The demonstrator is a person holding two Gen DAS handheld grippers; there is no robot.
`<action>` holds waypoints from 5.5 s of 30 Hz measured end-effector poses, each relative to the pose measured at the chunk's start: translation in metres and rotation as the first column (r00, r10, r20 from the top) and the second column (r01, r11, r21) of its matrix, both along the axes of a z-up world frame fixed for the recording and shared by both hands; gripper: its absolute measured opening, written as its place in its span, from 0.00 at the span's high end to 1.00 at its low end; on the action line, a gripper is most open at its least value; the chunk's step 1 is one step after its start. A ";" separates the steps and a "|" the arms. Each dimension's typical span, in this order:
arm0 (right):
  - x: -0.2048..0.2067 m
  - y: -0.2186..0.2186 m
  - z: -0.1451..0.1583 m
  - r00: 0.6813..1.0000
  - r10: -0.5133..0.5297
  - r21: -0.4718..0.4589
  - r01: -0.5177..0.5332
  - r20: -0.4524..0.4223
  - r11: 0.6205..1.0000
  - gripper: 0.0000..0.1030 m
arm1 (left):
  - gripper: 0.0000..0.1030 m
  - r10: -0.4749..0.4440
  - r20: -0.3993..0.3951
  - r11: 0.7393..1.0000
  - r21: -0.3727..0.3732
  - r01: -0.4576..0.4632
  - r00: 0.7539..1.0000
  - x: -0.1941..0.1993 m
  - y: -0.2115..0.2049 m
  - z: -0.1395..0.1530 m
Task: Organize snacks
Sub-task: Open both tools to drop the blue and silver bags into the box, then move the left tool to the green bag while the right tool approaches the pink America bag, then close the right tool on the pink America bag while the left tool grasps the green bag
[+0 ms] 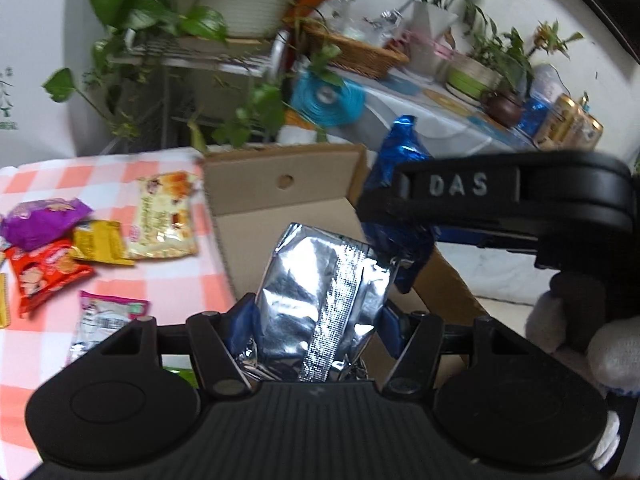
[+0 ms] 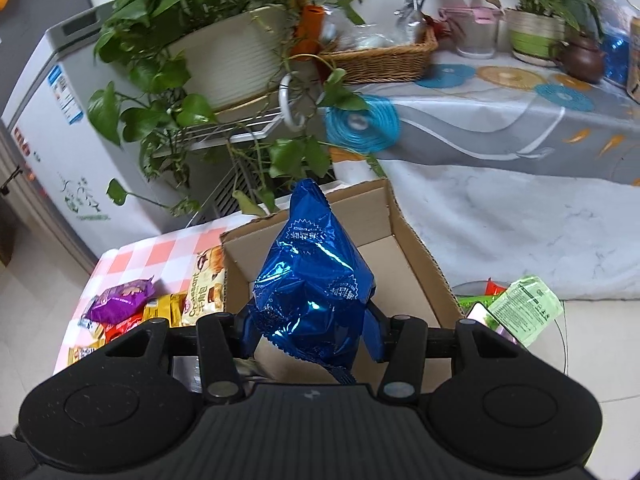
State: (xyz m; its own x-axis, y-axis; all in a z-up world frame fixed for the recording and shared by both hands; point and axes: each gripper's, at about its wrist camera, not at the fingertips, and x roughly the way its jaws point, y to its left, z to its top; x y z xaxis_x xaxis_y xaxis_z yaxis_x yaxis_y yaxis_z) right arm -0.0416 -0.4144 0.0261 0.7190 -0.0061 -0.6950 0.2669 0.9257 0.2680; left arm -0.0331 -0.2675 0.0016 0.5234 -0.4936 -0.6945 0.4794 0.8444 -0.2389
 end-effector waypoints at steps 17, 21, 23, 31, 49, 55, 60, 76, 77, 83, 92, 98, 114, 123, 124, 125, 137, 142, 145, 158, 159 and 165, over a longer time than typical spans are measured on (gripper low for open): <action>0.005 0.004 -0.002 0.999 0.027 0.128 -0.032 0.043 0.991 0.20 | 0.21 0.168 0.088 0.986 0.011 -0.169 0.982 -0.004 0.068 0.005; 0.006 0.009 -0.001 0.997 0.055 0.149 -0.063 0.057 0.987 0.18 | 0.21 0.198 0.066 0.977 0.071 -0.202 0.978 -0.001 0.081 -0.013; 0.008 0.012 -0.001 0.996 0.067 0.145 -0.075 0.055 0.987 0.18 | 0.21 0.200 0.045 0.974 0.096 -0.204 0.979 0.000 0.083 -0.024; 0.010 0.019 -0.001 0.994 0.091 0.134 -0.098 0.058 0.986 0.17 | 0.21 0.171 -0.022 0.976 0.141 -0.166 0.985 -0.003 0.073 -0.062; 0.020 0.040 -0.004 0.986 0.161 0.102 -0.165 0.046 0.981 0.17 | 0.20 0.246 -0.018 0.948 0.214 -0.236 0.969 -0.003 0.114 -0.085; 0.023 0.054 -0.004 0.975 0.214 0.085 -0.218 0.050 0.972 0.17 | 0.17 0.299 -0.017 0.928 0.237 -0.287 0.954 -0.001 0.155 -0.086; 0.026 0.074 -0.006 0.957 0.287 0.063 -0.290 0.050 0.955 0.17 | 0.17 0.364 -0.029 0.901 0.265 -0.344 0.931 0.001 0.186 -0.084; 0.044 0.116 -0.011 0.912 0.410 0.088 -0.410 0.028 0.908 0.17 | 0.18 0.386 -0.059 0.907 0.208 -0.367 0.920 0.014 0.172 -0.084; 0.045 0.118 -0.012 0.911 0.411 0.092 -0.412 0.025 0.907 0.17 | 0.18 0.382 -0.049 0.907 0.211 -0.365 0.923 0.017 0.169 -0.085; 0.055 0.130 -0.020 0.898 0.439 0.119 -0.436 0.005 0.892 0.17 | 0.20 0.344 -0.029 0.914 0.242 -0.327 0.939 0.024 0.166 -0.086; 0.070 0.148 -0.038 0.880 0.473 0.169 -0.460 -0.044 0.872 0.17 | 0.42 0.327 -0.062 0.925 0.226 -0.306 0.943 0.018 0.206 -0.078; 0.086 0.168 -0.056 0.869 0.487 0.168 -0.468 -0.094 0.868 0.17 | 0.39 0.367 -0.051 0.920 0.171 -0.354 0.929 0.012 0.224 -0.075; 0.120 0.227 -0.092 0.827 0.531 0.073 -0.527 -0.186 0.847 0.12 | 0.32 0.406 0.012 0.889 0.228 -0.397 0.914 0.020 0.225 -0.084; 0.125 0.249 -0.107 0.813 0.544 -0.052 -0.564 -0.207 0.824 0.09 | 0.19 0.393 0.017 0.897 0.214 -0.387 0.919 0.023 0.232 -0.088; 0.125 0.249 -0.107 0.816 0.541 -0.062 -0.562 -0.204 0.825 0.09 | 0.18 0.387 0.019 0.899 0.213 -0.382 0.922 0.022 0.232 -0.088; 0.125 0.249 -0.108 0.817 0.540 -0.072 -0.562 -0.203 0.824 0.09 | 0.16 0.384 0.022 0.900 0.215 -0.379 0.923 0.022 0.232 -0.088; 0.120 0.242 -0.111 0.811 0.546 -0.161 -0.579 -0.210 0.799 0.29 | 0.00 0.355 0.014 0.896 0.280 -0.344 0.935 0.028 0.222 -0.094; 0.118 0.237 -0.109 0.809 0.550 -0.149 -0.582 -0.210 0.799 0.36 | 0.00 0.344 0.005 0.901 0.279 -0.332 0.939 0.031 0.224 -0.094; 0.115 0.235 -0.107 0.803 0.557 -0.145 -0.590 -0.211 0.795 0.37 | 0.01 0.351 0.011 0.899 0.278 -0.340 0.936 0.030 0.224 -0.094; 0.105 0.217 -0.096 0.801 0.566 -0.116 -0.591 -0.194 0.798 0.37 | 0.51 0.369 0.040 0.900 0.233 -0.368 0.929 0.029 0.230 -0.085; 0.105 0.217 -0.095 0.802 0.566 -0.116 -0.591 -0.191 0.798 0.37 | 0.51 0.371 0.043 0.899 0.234 -0.370 0.928 0.028 0.229 -0.085; 0.097 0.211 -0.087 0.804 0.568 -0.116 -0.590 -0.173 0.799 0.37 | 0.51 0.385 0.066 0.890 0.236 -0.389 0.921 0.022 0.230 -0.080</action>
